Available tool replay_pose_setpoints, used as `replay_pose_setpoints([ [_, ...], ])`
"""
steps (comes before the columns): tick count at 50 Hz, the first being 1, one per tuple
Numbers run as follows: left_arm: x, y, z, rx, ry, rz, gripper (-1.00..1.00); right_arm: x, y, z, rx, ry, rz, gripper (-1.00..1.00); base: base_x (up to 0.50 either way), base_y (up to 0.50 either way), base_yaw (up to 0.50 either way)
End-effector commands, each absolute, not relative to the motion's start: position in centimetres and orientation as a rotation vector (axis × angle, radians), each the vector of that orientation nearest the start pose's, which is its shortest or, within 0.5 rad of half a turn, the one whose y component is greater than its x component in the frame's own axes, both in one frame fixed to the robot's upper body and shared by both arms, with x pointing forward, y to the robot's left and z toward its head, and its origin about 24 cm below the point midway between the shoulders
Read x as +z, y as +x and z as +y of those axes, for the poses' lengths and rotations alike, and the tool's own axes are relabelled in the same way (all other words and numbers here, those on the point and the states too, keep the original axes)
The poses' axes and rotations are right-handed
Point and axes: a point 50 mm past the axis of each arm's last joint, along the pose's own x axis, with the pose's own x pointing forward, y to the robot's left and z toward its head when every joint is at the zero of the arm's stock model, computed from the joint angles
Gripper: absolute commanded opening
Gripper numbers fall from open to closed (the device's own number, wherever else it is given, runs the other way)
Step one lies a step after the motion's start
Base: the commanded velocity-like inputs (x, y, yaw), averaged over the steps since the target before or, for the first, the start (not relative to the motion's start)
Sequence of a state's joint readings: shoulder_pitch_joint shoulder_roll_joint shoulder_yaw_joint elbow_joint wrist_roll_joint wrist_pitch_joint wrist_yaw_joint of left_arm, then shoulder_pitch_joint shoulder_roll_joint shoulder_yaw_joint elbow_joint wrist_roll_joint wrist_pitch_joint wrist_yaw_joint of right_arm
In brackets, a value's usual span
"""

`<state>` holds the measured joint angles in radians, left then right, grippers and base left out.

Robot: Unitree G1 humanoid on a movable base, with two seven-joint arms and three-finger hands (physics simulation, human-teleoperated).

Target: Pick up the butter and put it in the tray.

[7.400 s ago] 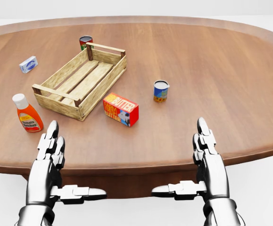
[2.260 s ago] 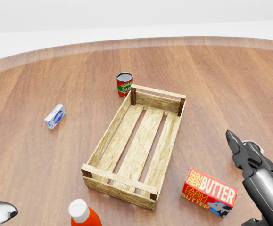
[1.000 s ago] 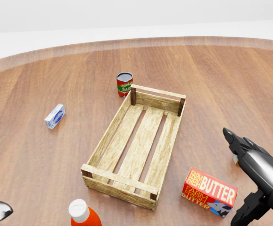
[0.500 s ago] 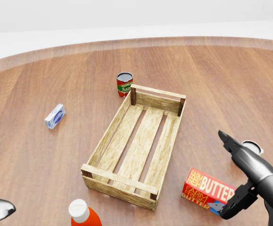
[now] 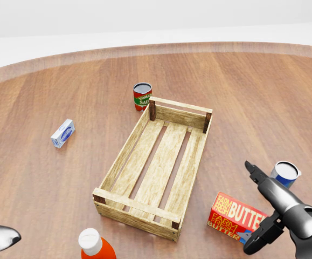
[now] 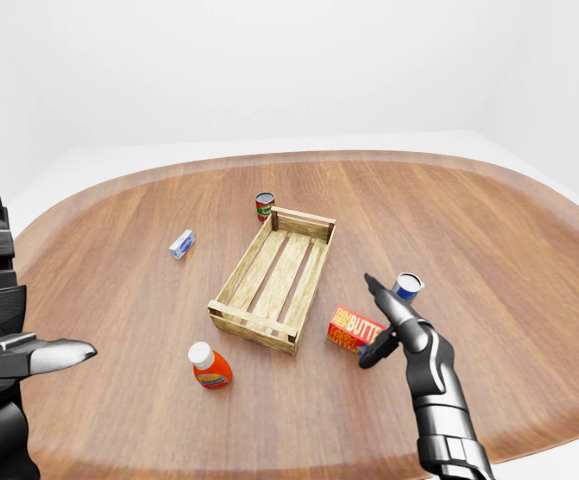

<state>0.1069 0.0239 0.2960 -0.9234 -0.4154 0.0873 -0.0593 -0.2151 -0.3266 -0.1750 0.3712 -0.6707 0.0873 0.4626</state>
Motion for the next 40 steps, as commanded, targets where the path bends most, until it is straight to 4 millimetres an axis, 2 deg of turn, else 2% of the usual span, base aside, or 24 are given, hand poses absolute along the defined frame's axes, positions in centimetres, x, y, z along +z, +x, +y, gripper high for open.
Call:
replay_pose_setpoints([
  [1,21.2,16.3,19.6,0.037,-0.182,-0.774,1.00,0.5,28.2,-25.1,0.239,-0.835,0.525,1.00,0.00,0.00,0.00],
  [19,20.9,16.6,19.5,0.032,-0.176,-0.754,1.00,-1.6,28.1,-25.6,0.239,-0.810,0.622,1.00,0.00,0.00,0.00],
  [40,20.7,16.6,19.4,0.029,-0.171,-0.744,1.00,-4.3,27.6,-27.4,0.176,-0.777,0.790,1.00,0.00,0.00,0.00],
])
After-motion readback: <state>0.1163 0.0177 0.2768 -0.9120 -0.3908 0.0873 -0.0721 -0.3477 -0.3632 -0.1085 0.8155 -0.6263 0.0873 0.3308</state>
